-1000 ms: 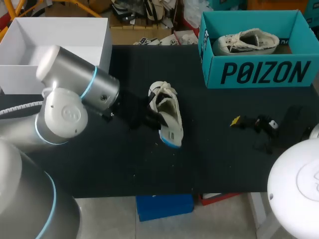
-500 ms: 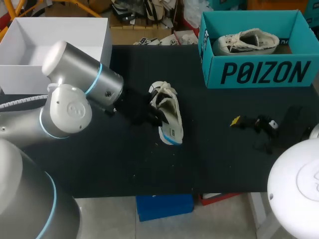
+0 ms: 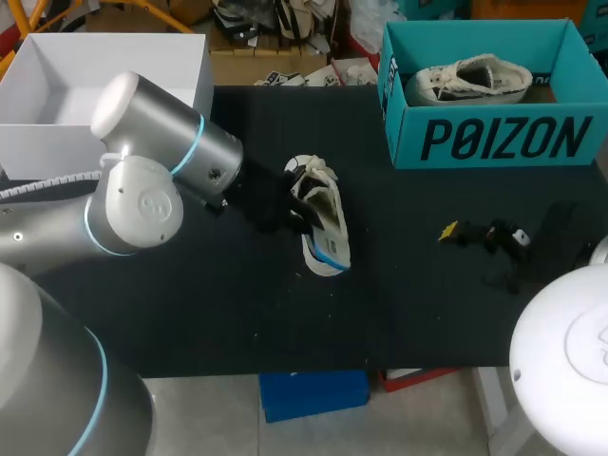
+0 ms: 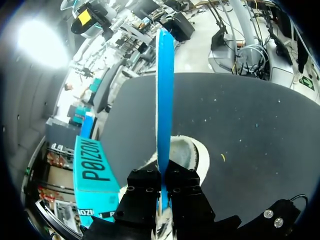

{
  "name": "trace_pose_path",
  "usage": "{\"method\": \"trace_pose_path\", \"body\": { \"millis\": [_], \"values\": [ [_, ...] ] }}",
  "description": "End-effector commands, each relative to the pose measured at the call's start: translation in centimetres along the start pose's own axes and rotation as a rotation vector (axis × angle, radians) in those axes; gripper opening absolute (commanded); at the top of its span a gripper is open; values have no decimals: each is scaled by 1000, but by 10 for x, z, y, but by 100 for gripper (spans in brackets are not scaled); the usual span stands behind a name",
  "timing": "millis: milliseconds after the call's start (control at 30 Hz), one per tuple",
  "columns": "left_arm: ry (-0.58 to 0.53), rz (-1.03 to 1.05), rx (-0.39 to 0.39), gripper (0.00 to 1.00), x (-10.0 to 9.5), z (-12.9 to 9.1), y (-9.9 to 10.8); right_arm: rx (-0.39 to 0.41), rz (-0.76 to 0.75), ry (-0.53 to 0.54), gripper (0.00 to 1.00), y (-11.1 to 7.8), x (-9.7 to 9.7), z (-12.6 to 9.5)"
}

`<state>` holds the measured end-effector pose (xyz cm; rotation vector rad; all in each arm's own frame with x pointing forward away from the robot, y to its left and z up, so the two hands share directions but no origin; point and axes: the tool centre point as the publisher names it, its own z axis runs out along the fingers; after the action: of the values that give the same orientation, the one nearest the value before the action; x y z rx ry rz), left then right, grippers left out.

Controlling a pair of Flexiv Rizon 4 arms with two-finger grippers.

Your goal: Take the shoe out of the shoebox, open the shoe tongue, remove and reinsert the insole, then place the shoe into the shoebox

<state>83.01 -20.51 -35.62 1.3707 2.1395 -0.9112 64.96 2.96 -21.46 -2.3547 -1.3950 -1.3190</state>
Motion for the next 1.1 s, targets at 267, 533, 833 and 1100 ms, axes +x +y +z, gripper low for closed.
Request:
{"method": "trace_pose_path", "body": {
  "millis": [267,533,833,1100],
  "values": [
    [-2,-1,-49,0,4,6,12,120,10,13,100,1,-6,-2],
    [-3,-5,-84,0,1,5,22,120,10,13,100,1,-6,-2],
    [2,4,-129,0,-3,2,33,120,10,13,100,1,-6,-2],
    [34,5,-140,0,-2,4,35,120,10,13,100,1,-6,-2]
  ]
}}
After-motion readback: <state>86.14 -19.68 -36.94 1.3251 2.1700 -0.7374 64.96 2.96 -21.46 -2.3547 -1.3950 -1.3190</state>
